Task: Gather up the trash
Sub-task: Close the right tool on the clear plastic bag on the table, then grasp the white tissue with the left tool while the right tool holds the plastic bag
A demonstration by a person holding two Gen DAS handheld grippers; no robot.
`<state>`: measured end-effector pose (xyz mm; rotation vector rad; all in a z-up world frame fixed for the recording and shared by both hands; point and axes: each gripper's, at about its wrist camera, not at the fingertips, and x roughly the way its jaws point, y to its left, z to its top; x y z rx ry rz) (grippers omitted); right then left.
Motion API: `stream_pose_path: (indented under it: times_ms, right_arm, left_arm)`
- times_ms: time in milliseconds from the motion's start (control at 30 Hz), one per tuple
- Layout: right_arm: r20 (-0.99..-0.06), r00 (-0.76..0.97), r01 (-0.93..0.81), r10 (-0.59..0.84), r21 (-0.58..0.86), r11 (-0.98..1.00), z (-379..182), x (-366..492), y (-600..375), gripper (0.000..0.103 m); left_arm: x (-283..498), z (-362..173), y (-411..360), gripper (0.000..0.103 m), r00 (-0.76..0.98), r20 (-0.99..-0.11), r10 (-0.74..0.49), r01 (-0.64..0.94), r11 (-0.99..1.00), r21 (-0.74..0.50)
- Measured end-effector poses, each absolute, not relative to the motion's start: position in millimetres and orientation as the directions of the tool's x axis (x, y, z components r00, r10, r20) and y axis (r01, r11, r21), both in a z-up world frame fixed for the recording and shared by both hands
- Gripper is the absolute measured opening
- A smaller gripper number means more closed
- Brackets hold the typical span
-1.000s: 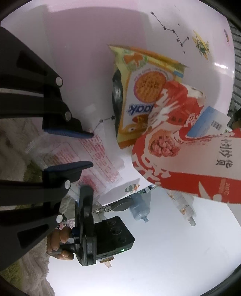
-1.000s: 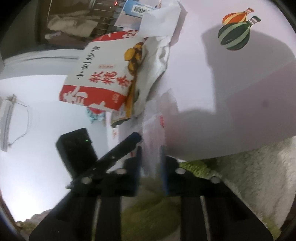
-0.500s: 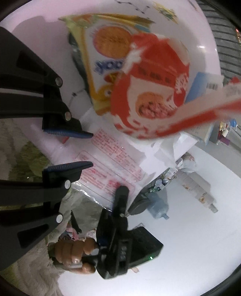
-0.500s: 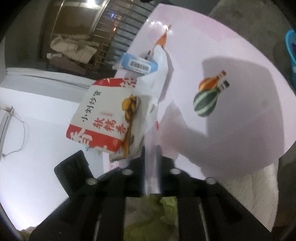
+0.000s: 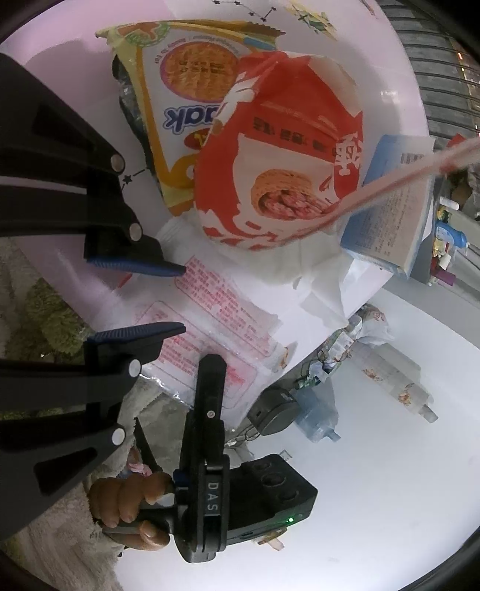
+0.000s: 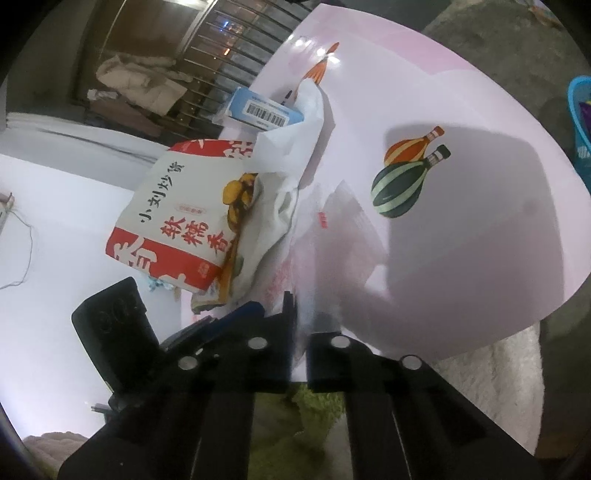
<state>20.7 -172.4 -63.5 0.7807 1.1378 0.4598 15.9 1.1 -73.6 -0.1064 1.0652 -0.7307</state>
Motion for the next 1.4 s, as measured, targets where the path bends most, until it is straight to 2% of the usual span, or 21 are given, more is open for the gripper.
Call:
stream_pose_path:
  times_ms: [267,467,700,1067,1100,1133,1233,1400]
  right_arm:
    - [-0.633,0.457,0.063,0.625,0.723,0.688,-48.7,23.9,-201.2,0.001]
    - [-0.627,0.523,0.068,0.577,0.706,0.705,-38.6,30.3,-224.7,0.001]
    - [-0.624,0.56,0.081,0.545,0.696,0.714,-37.6,34.6,-244.2,0.001]
    - [-0.599,0.561,0.084,0.571,0.728,0.681,-46.0,39.6,-264.7,0.001]
    - [-0.596,0.562,0.085,0.573,0.731,0.677,-46.5,39.5,-266.9,0.001]
    - [-0.594,0.563,0.086,0.575,0.734,0.674,-46.8,38.6,-268.4,0.001]
    - [-0.588,0.569,0.091,0.574,0.739,0.667,-45.3,34.1,-270.2,0.001]
    - [-0.581,0.579,0.089,0.572,0.742,0.664,-41.8,27.8,-269.1,0.001]
  left_arm:
    - [21.5,-44.5,-25.7,0.025,0.385,-0.736,-0.557,0.552,0.778,-0.301]
    - [35.6,-26.2,-68.3,0.028,0.533,-0.731,-0.426,0.563,0.824,-0.07]
    - [53.7,-28.3,-111.4,0.038,0.629,-0.705,-0.327,0.546,0.832,0.101]
    - [86.1,-57.2,-136.9,0.039,0.669,-0.727,-0.153,0.485,0.831,0.272]
    - [89.4,-59.7,-136.4,0.036,0.663,-0.734,-0.147,0.484,0.832,0.271]
    - [89.2,-60.7,-133.6,0.026,0.659,-0.738,-0.146,0.485,0.833,0.267]
    - [89.7,-61.0,-132.1,0.007,0.634,-0.756,-0.164,0.496,0.836,0.234]
    - [76.8,-41.9,-123.1,0.002,0.623,-0.743,-0.245,0.521,0.839,0.16]
